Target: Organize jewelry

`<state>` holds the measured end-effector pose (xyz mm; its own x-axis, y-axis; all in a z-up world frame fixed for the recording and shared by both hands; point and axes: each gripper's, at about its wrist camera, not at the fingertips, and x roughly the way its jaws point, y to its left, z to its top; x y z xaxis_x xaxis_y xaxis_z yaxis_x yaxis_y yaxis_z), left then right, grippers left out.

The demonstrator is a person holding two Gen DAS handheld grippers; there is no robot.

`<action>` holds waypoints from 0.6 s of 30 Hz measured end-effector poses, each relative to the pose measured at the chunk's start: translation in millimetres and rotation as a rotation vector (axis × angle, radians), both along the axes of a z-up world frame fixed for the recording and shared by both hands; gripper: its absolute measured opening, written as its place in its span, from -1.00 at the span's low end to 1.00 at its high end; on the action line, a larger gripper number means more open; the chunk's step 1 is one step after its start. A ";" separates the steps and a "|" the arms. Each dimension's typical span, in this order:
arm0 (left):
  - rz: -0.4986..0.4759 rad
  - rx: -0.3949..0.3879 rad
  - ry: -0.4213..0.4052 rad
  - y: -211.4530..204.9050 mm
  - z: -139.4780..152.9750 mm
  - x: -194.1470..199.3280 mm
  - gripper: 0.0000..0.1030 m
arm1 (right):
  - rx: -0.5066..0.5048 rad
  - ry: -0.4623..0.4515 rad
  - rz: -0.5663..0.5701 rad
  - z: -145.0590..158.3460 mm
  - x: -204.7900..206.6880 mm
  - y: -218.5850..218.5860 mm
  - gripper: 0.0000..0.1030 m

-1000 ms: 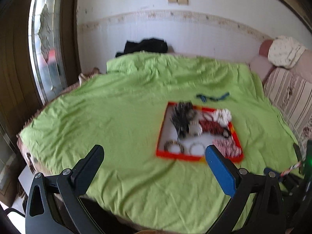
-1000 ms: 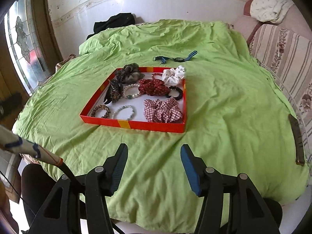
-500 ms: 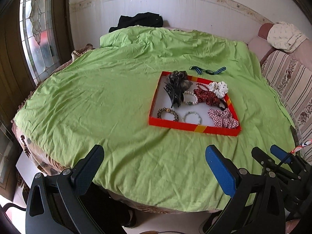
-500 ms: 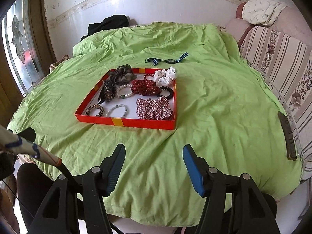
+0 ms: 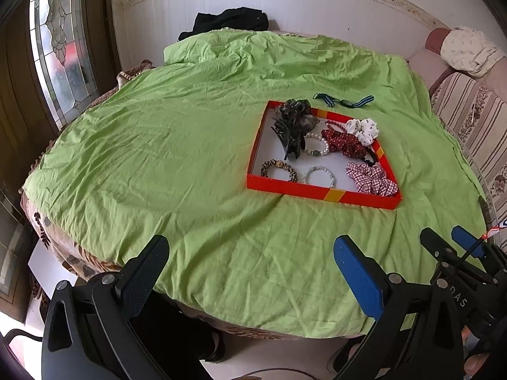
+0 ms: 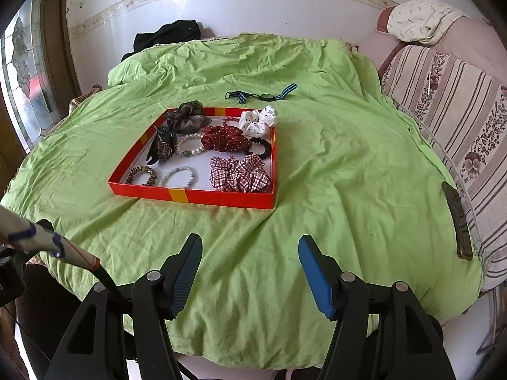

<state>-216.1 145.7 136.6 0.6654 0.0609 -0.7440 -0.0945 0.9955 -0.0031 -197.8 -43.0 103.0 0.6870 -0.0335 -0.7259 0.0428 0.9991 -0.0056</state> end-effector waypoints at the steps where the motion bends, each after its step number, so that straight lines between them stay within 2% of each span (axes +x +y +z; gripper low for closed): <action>1: -0.001 0.001 0.004 -0.4 -1.2 0.4 1.00 | -0.001 0.002 -0.001 -0.9 0.7 0.2 0.31; 18: -0.010 0.019 0.059 -3.7 -19.8 13.3 1.00 | 0.000 0.054 -0.019 -18.2 12.5 0.1 0.32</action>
<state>-202.8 141.9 116.8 0.6210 0.0690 -0.7807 -0.0841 0.9962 0.0211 -185.3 -42.9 84.8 0.6461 -0.0460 -0.7618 0.0610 0.9981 -0.0086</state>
